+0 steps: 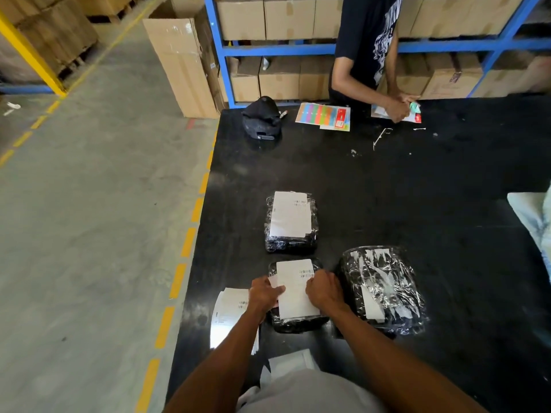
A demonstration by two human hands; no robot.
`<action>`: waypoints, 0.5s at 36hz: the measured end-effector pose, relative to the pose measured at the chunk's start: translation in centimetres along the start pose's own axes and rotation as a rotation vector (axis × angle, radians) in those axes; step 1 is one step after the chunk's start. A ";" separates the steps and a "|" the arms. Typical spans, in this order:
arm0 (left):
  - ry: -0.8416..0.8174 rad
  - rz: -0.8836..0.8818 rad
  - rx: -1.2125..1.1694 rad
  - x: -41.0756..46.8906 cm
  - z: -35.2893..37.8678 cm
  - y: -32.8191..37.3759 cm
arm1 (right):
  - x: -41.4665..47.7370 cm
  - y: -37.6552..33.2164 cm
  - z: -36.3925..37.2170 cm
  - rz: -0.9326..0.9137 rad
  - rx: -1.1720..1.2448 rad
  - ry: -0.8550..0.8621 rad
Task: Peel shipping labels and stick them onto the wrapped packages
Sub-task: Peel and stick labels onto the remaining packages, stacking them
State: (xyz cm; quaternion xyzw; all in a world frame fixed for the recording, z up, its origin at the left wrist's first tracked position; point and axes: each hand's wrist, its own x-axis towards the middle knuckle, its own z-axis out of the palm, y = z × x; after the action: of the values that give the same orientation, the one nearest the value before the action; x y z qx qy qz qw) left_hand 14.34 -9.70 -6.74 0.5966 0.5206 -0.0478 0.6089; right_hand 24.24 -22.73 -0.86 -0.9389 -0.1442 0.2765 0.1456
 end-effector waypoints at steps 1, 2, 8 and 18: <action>0.003 -0.004 0.006 0.1 0.0 0.0 | 0.0 -0.2 -0.3 -0.023 -0.047 -0.010; 0.007 -0.005 0.012 0.2 0.0 -0.1 | 0.0 -0.4 -0.5 -0.040 -0.093 -0.025; 0.034 -0.009 0.074 1.8 0.2 -1.2 | 0.0 -1.2 -1.6 -0.138 -0.301 -0.034; 0.042 0.023 0.008 1.4 0.1 -1.1 | 1.9 0.1 0.3 -0.565 -0.469 -0.244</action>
State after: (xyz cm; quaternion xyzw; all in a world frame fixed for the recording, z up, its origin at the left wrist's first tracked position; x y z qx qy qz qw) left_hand 14.23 -9.28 -8.50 0.6059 0.5261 -0.0305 0.5959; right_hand 25.57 -22.10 -2.04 -0.8301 -0.4728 0.2949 -0.0211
